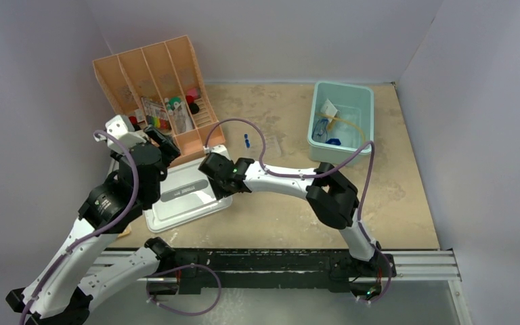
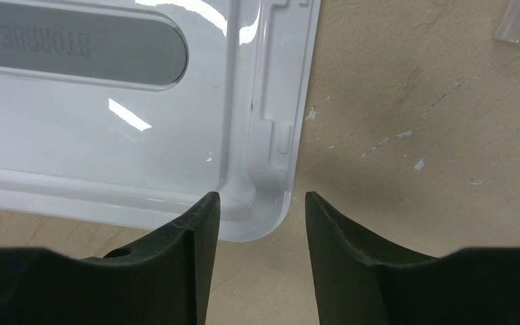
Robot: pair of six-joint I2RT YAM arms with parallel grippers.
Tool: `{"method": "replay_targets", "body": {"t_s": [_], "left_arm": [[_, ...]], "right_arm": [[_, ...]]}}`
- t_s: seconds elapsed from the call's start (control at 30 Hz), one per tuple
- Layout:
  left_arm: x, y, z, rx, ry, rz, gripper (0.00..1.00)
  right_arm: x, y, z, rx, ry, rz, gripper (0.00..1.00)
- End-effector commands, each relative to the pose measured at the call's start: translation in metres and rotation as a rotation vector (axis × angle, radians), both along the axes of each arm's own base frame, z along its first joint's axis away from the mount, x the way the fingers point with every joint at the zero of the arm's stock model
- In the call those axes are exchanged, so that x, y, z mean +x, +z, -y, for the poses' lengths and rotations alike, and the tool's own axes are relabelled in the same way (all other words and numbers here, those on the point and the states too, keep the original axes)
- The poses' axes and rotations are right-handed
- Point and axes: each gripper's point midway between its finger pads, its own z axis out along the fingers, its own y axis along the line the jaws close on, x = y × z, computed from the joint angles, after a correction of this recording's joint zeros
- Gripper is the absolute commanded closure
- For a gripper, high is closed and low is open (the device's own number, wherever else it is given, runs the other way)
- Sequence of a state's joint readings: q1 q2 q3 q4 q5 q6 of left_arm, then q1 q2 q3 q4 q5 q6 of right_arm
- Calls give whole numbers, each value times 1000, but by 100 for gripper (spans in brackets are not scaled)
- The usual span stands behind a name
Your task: Organize the chemistry lab equipment
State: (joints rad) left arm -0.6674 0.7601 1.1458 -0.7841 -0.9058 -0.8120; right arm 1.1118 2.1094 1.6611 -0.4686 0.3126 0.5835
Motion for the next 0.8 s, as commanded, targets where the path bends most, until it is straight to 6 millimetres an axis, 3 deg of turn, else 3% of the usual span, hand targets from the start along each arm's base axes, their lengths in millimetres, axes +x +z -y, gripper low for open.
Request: {"method": "replay_targets", "body": {"t_s": [0.0, 0.23, 0.33, 0.5, 0.67, 0.77], "left_arm": [[-2, -4, 1, -27, -5, -6, 35], [-4, -10, 5, -27, -37, -30, 35], [-7, -14, 5, -22, -48, -44, 36], [-12, -23, 6, -20, -72, -57, 36], [-11, -45, 21, -47, -135, -97, 36], [-9, -61, 35, -68, -187, -131, 36]], "right_arm": [[-11, -21, 9, -54, -41, -81, 50], [-7, -38, 28, -130, -159, -64, 56], [-8, -42, 42, -168, -187, -55, 65], [-35, -43, 85, -216, -156, -95, 84], [-67, -41, 137, -271, -48, -141, 90], [-82, -40, 156, -257, 39, -155, 91]]}}
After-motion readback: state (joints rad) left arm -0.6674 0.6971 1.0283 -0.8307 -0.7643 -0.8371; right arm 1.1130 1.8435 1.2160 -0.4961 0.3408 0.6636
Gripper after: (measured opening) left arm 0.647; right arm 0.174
